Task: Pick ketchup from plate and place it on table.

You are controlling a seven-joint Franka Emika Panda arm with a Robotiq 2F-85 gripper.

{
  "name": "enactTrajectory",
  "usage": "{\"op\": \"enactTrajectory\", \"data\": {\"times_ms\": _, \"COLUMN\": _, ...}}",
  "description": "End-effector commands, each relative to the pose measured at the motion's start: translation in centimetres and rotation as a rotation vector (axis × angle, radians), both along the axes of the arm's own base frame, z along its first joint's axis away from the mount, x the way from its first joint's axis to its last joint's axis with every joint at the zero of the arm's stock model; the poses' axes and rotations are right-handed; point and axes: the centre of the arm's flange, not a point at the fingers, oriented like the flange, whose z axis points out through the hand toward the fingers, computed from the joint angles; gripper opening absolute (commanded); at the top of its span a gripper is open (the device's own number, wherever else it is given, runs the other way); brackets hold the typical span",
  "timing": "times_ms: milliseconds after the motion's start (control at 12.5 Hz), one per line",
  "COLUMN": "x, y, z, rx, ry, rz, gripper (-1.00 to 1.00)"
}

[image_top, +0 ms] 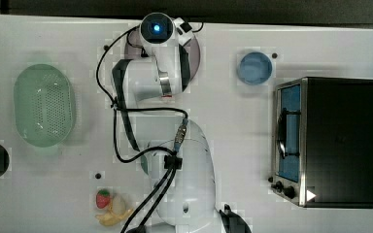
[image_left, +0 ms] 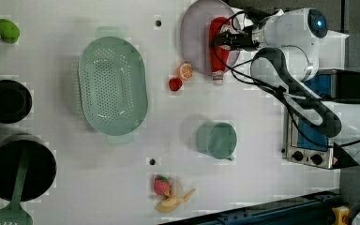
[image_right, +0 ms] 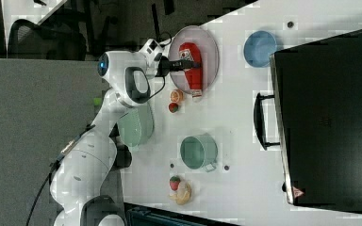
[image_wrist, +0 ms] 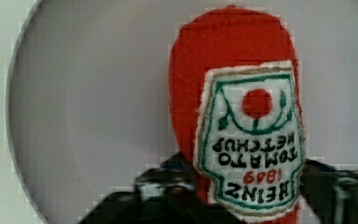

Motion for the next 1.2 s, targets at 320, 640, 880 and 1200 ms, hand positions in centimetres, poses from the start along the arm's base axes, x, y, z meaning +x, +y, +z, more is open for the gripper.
{"op": "enactTrajectory", "data": {"times_ms": 320, "x": 1.1, "y": -0.3, "z": 3.6, "rx": 0.003, "ry": -0.062, "rz": 0.027, "gripper": 0.19}}
{"op": "enactTrajectory", "data": {"times_ms": 640, "x": 2.3, "y": -1.5, "z": 11.6, "rx": -0.012, "ry": -0.092, "rz": -0.001, "gripper": 0.19}}
{"op": "enactTrajectory", "data": {"times_ms": 880, "x": 1.4, "y": -2.6, "z": 17.6, "rx": -0.037, "ry": -0.058, "rz": -0.020, "gripper": 0.19}}
{"op": "enactTrajectory", "data": {"times_ms": 1200, "x": -1.2, "y": -5.9, "z": 23.6, "rx": 0.023, "ry": -0.068, "rz": -0.109, "gripper": 0.19}}
